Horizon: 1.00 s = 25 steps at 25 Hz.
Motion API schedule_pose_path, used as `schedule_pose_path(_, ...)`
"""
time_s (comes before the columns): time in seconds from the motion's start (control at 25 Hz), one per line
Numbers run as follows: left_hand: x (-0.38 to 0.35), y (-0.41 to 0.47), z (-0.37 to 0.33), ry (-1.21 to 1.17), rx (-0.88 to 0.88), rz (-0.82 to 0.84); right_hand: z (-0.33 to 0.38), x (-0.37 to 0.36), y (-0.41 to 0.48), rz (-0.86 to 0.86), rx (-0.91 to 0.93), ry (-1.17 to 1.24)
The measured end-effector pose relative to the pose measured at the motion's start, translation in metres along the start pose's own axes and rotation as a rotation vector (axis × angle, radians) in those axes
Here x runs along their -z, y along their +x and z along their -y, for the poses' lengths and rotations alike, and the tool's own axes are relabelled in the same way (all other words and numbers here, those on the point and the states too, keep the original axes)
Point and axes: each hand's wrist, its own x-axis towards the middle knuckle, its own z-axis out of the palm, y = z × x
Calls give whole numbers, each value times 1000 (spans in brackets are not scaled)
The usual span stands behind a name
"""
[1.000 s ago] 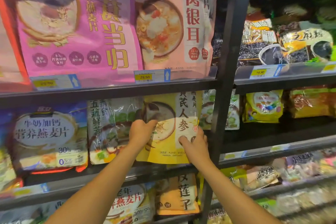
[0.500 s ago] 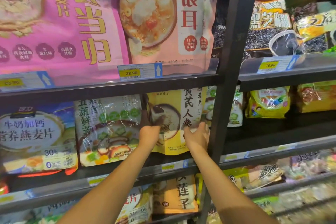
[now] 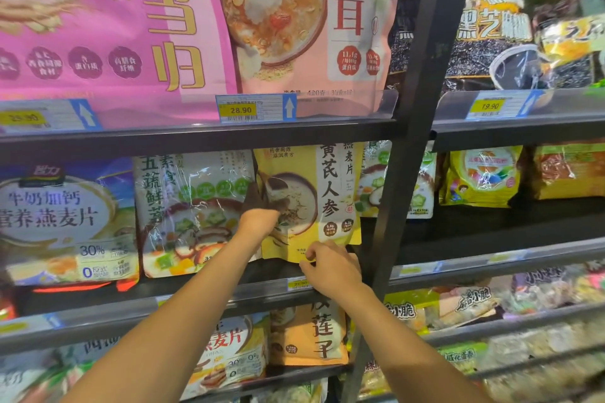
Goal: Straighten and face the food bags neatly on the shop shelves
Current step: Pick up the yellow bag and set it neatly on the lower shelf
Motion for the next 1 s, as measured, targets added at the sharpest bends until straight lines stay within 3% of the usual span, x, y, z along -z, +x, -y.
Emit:
schedule_pose_path(0.16,2,5,-1,93,-16,-9,-2,-6,11,43,30,-7)
schedule_pose_path(0.32,9,8,7,221,85,98,-4,-7,28,49,23,-13)
schedule_pose_path(0.52,4,26,8,318,-149,24,-3,-11,45,71,43,-70)
schedule_pose_path(1.0,-7,31,7,306,-144,-4,2,-14,65,99,15,-127)
